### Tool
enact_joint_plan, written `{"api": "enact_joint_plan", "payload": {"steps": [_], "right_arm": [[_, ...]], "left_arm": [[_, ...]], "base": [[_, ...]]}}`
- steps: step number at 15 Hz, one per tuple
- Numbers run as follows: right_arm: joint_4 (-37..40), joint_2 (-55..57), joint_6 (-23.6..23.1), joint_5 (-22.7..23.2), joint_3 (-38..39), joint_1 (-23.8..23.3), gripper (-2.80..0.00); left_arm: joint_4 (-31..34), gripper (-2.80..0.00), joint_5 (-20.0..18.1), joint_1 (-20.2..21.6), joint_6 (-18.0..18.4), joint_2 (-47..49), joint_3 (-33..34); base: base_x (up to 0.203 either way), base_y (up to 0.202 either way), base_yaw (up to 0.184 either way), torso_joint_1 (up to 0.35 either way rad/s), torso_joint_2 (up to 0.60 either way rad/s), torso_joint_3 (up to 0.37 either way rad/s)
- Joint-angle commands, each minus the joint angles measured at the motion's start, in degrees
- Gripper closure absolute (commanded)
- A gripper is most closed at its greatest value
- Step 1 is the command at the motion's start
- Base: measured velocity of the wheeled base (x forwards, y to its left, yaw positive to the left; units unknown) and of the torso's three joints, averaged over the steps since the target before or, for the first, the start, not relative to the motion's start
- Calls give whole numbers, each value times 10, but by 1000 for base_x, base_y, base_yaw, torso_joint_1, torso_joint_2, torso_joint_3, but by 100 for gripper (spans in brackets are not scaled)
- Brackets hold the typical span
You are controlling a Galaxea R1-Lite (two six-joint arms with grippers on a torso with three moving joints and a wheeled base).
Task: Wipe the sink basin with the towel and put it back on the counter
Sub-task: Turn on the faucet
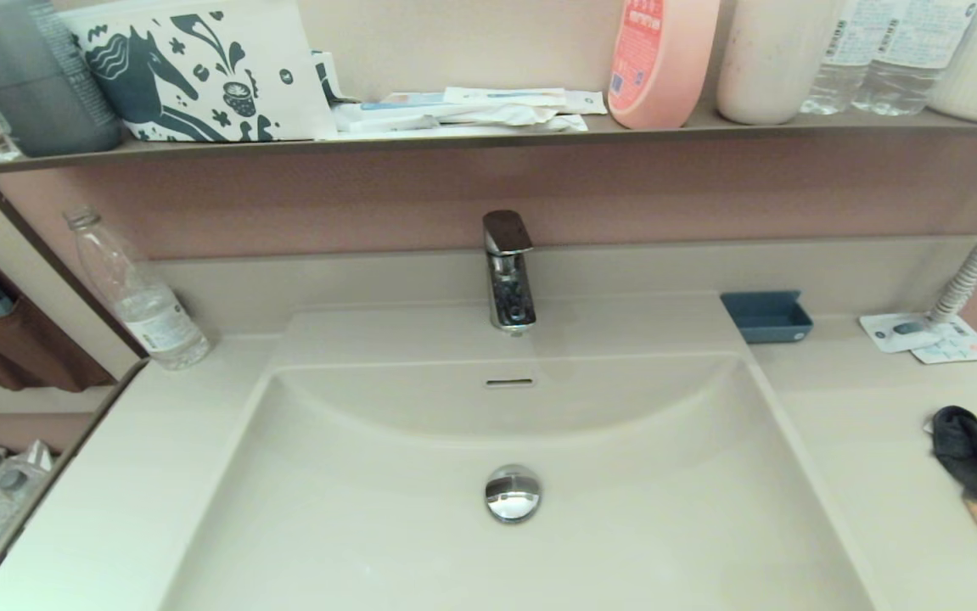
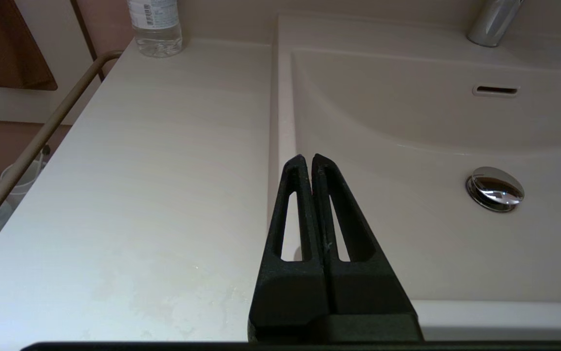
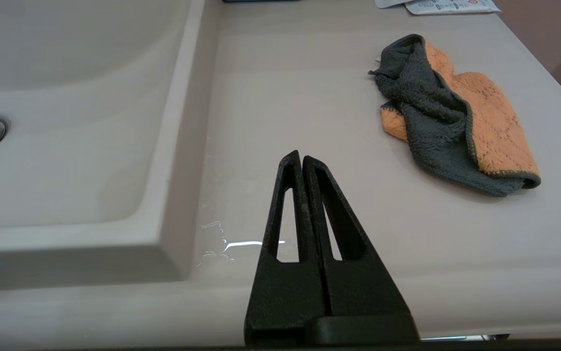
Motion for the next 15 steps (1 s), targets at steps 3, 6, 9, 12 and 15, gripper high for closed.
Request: {"api": "enact_joint_plan", "payload": {"steps": [3, 6, 9, 12, 15], "right_arm": [[0, 0, 0, 0, 0, 0, 0], [0, 0, 0, 0, 0, 0, 0], [0, 0, 0, 0, 0, 0, 0], [0, 0, 0, 0, 0, 0, 0], [0, 0, 0, 0, 0, 0, 0]], "left_arm": [[0, 0, 0, 0, 0, 1, 0], [0, 0, 0, 0, 0, 0, 0], [0, 0, 0, 0, 0, 0, 0], [0, 0, 0, 0, 0, 1, 0], [0, 0, 0, 0, 0, 1, 0]], "base": [[0, 0, 0, 0, 0, 0], [0, 0, 0, 0, 0, 0], [0, 0, 0, 0, 0, 0], [0, 0, 0, 0, 0, 0], [0, 0, 0, 0, 0, 0]]}}
